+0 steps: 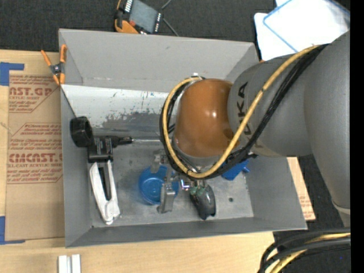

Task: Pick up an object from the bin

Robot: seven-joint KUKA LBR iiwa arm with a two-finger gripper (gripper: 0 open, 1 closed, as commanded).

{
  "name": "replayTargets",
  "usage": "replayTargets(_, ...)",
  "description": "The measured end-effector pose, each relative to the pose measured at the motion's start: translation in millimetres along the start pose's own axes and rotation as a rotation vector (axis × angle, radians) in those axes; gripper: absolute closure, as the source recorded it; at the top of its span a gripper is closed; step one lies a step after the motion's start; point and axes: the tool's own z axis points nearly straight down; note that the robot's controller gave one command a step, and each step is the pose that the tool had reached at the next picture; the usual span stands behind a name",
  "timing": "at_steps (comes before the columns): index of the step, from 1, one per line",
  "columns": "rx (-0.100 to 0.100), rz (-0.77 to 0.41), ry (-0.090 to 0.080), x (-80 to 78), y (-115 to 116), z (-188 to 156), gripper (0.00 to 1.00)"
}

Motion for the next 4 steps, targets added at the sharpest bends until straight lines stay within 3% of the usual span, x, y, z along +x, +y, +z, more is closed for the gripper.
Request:
replayTargets(1, 0.000, 0.000, 0.000, 0.0, 0, 0, 0.00)
replayTargets(2, 0.000, 0.020, 0.006, -3.0, 8, 81, 0.00)
replayTargets(3, -0.003, 0.023, -0.009, -1.2, -3, 82, 1.00)
replayTargets(4, -0.004, 0.023, -0.009, -1.2, -3, 82, 1.00)
